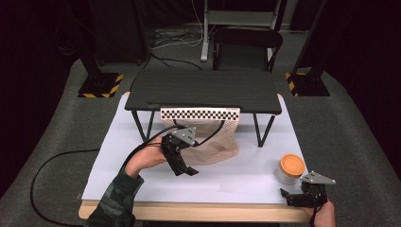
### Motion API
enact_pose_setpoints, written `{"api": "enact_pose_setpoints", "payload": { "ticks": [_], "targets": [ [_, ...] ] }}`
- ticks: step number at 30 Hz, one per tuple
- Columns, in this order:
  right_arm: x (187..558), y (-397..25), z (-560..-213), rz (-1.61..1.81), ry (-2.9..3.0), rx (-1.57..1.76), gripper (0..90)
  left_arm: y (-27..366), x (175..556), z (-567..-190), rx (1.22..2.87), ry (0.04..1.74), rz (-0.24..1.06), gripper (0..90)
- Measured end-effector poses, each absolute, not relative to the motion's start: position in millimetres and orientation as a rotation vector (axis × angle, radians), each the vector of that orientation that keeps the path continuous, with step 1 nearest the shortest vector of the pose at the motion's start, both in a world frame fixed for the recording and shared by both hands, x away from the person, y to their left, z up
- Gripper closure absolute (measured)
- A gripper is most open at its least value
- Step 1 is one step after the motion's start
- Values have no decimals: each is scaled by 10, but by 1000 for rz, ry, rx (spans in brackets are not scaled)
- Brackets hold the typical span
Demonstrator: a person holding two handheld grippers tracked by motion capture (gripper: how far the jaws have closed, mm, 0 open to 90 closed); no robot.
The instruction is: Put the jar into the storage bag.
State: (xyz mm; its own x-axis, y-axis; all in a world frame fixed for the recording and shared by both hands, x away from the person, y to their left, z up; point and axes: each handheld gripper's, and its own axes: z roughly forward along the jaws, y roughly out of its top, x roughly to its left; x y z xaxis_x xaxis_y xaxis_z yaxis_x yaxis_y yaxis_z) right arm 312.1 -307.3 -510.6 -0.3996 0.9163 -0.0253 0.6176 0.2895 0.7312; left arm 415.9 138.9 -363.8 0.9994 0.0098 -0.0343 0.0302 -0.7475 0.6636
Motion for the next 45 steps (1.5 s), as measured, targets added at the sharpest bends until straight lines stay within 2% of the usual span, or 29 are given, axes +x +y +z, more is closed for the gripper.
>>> {"api": "enact_pose_setpoints", "payload": {
  "ticks": [11, 19, 45],
  "targets": [
    [3099, -3041, -4978, 1018, 1992, 1363, 0, 1388, 4153, -3629, 2415, 26, -38, 0],
    [3238, -3048, -4927, 1125, 1931, 1386, 0, 1389, 4162, -3632, 2413, 24, -39, 0],
    [3397, -2933, -4975, 1114, 1916, 1374, 0, 1388, 4158, -3625, 2408, 17, -45, 0]
  ]
}}
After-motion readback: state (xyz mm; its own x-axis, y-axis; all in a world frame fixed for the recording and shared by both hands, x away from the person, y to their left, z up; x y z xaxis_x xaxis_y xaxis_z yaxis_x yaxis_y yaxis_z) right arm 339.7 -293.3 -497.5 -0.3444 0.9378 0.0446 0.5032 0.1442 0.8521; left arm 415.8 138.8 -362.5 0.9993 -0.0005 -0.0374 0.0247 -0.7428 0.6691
